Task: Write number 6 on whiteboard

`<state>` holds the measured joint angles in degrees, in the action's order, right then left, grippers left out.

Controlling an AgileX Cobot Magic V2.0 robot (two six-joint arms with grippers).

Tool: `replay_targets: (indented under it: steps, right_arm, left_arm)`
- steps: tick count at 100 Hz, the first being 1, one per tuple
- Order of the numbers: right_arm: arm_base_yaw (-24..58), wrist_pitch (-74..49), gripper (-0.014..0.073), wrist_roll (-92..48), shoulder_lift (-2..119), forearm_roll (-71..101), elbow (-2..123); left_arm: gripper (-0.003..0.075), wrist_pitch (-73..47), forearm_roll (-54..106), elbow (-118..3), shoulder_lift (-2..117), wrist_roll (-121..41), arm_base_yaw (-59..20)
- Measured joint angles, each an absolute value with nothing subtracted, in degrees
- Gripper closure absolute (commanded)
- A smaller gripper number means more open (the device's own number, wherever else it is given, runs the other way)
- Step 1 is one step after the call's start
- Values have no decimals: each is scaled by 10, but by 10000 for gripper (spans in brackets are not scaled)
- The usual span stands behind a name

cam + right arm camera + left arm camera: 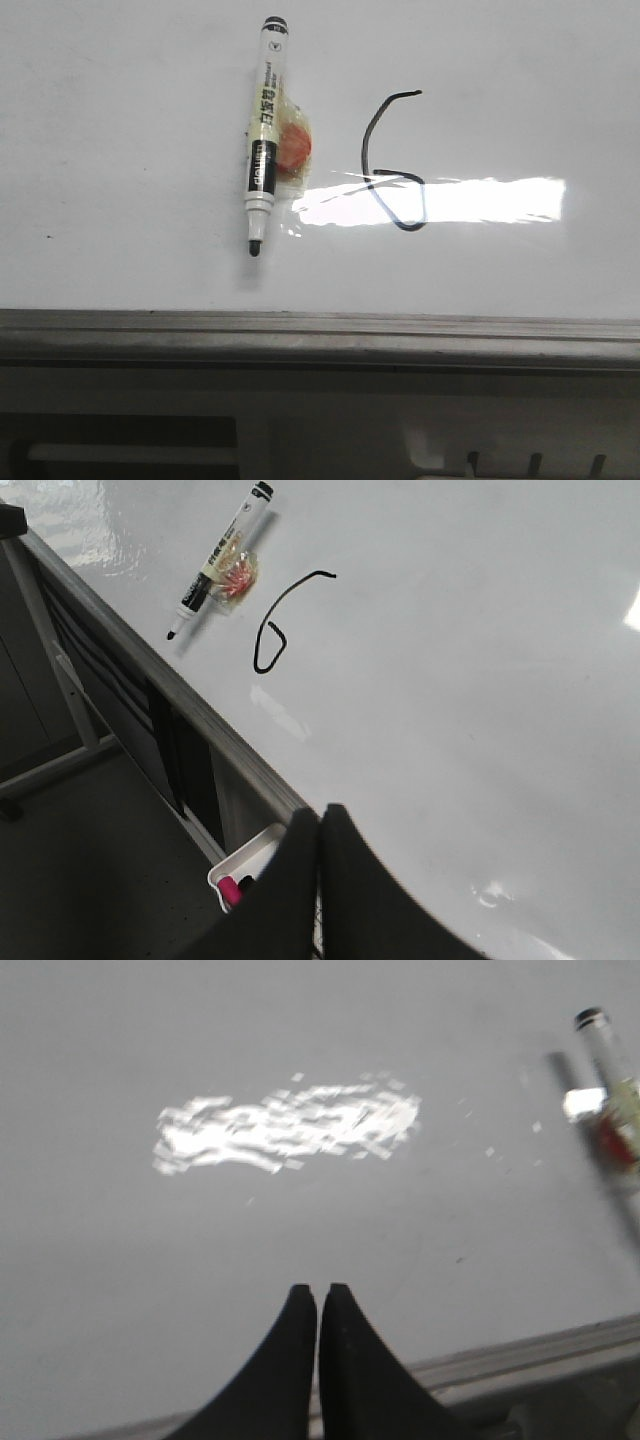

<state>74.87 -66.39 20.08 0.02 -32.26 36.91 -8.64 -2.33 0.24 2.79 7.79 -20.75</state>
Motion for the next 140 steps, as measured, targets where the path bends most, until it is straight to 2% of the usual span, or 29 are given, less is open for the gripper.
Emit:
replay_targets:
  steps: [26,120,132,140]
  right_arm:
    - [749,-663,648,201,0,-323,369]
    - [749,-676,647,201,0,-355,354]
    - [715,-605,647,201,0,-398,312]
    - [658,-513,648,201,2,-402,277]
  left_arm:
    - [739,-192,-26,2,-4,96,-161]
    - [739,-197,-26,2,-4,97,-150]
    - [739,-197,-26,2,-4,97,-150]
    - [739,-197,-26,2,-4,97,-150]
